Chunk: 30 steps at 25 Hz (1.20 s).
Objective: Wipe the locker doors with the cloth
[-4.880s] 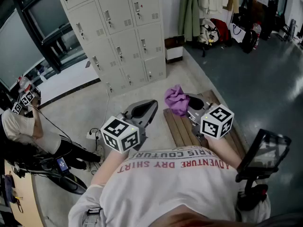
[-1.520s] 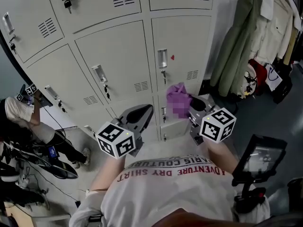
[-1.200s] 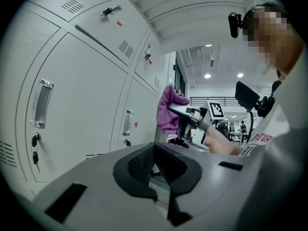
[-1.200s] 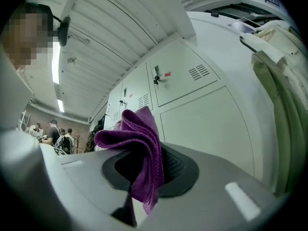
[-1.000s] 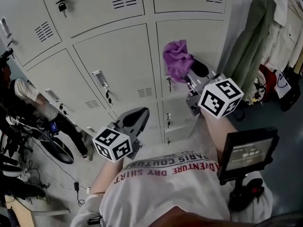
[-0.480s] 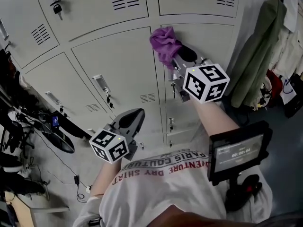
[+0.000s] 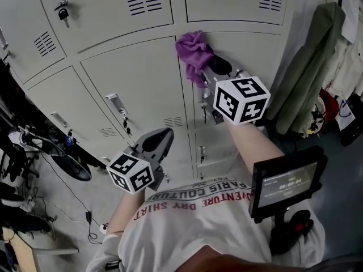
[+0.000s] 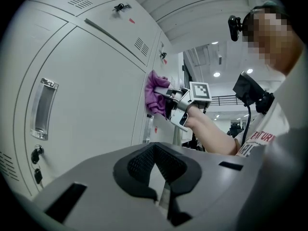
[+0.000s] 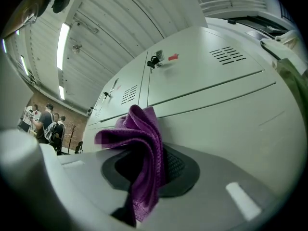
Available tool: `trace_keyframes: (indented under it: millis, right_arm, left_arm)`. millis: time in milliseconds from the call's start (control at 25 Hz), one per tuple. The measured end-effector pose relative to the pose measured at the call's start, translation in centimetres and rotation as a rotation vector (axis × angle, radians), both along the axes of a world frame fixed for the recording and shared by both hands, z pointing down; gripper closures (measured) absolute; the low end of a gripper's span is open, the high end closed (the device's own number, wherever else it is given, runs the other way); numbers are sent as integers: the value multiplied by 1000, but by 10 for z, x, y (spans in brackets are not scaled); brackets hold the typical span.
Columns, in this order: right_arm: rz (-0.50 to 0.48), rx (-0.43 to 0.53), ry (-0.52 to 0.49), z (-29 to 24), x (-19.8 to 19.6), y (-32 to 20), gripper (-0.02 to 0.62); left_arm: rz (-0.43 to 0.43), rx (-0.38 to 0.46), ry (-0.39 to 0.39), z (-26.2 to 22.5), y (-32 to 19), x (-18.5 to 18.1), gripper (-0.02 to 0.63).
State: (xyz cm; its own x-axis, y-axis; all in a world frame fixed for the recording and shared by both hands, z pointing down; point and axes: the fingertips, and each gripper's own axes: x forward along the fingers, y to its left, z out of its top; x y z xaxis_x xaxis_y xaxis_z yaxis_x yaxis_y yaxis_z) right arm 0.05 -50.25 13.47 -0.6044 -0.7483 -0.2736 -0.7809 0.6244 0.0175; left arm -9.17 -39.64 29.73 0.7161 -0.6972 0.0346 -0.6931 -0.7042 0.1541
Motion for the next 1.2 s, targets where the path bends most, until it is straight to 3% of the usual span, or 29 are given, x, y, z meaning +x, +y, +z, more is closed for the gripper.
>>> trace_keyframes:
  millis: [320, 1200]
  right_arm:
    - [37, 16, -15, 2, 34, -5, 535]
    - [362, 4, -146, 6, 232, -21, 535]
  left_arm:
    - [-5, 34, 0, -3, -10, 15, 604]
    - [50, -1, -3, 13, -32, 47, 604]
